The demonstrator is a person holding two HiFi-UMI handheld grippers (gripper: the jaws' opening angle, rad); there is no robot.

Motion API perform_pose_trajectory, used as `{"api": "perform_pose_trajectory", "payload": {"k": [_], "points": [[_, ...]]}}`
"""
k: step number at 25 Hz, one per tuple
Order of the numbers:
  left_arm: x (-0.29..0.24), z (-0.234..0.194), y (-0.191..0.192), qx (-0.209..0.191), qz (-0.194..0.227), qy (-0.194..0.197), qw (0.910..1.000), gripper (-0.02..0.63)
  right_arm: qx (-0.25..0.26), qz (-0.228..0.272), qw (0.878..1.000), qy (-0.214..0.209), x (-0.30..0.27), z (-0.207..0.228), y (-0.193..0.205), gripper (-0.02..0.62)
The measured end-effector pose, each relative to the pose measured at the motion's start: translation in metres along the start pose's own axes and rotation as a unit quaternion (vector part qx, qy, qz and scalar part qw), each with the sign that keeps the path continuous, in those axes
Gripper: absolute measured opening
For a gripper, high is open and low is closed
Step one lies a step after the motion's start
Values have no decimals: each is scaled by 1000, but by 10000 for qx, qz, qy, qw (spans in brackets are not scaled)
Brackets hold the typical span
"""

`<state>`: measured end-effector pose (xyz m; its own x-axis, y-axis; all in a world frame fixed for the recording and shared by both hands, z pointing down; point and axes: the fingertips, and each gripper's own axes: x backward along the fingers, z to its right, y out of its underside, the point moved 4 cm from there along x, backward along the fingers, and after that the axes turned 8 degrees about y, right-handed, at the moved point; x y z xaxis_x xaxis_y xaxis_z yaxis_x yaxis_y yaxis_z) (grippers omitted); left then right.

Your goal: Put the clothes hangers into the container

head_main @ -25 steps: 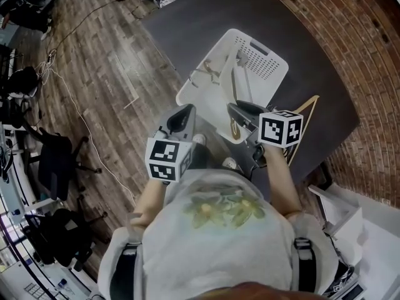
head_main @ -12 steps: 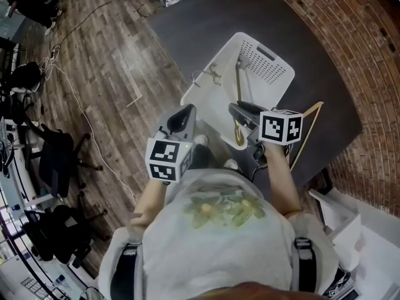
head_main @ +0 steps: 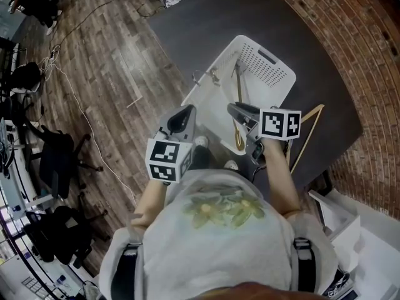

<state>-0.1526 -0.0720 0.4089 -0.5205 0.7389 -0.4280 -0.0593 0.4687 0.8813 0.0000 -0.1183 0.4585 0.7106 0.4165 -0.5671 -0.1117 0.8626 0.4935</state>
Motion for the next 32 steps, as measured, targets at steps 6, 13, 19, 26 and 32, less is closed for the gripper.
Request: {"api": "perform_pose_trajectory", "payload": {"k": [6, 13, 19, 26, 32], "points": [[-6, -4, 0, -5, -60, 33, 10000, 28, -178, -86, 9998, 42, -7, 4, -4, 132], [-13, -5, -3, 14, -78, 104, 9999, 28, -214, -148, 9995, 151, -16, 13, -6, 132], [-19, -9, -2, 4, -132, 143, 9998, 28, -324, -146, 9993, 111, -21, 18, -11, 133], [-23, -10, -4, 11, -141, 238, 9996, 28, 45, -250, 9995, 160, -26, 14, -12, 141], [-29, -7, -7, -43, -136, 354, 9993, 28, 649, -115, 9969, 433, -23, 5, -17, 157]]}}
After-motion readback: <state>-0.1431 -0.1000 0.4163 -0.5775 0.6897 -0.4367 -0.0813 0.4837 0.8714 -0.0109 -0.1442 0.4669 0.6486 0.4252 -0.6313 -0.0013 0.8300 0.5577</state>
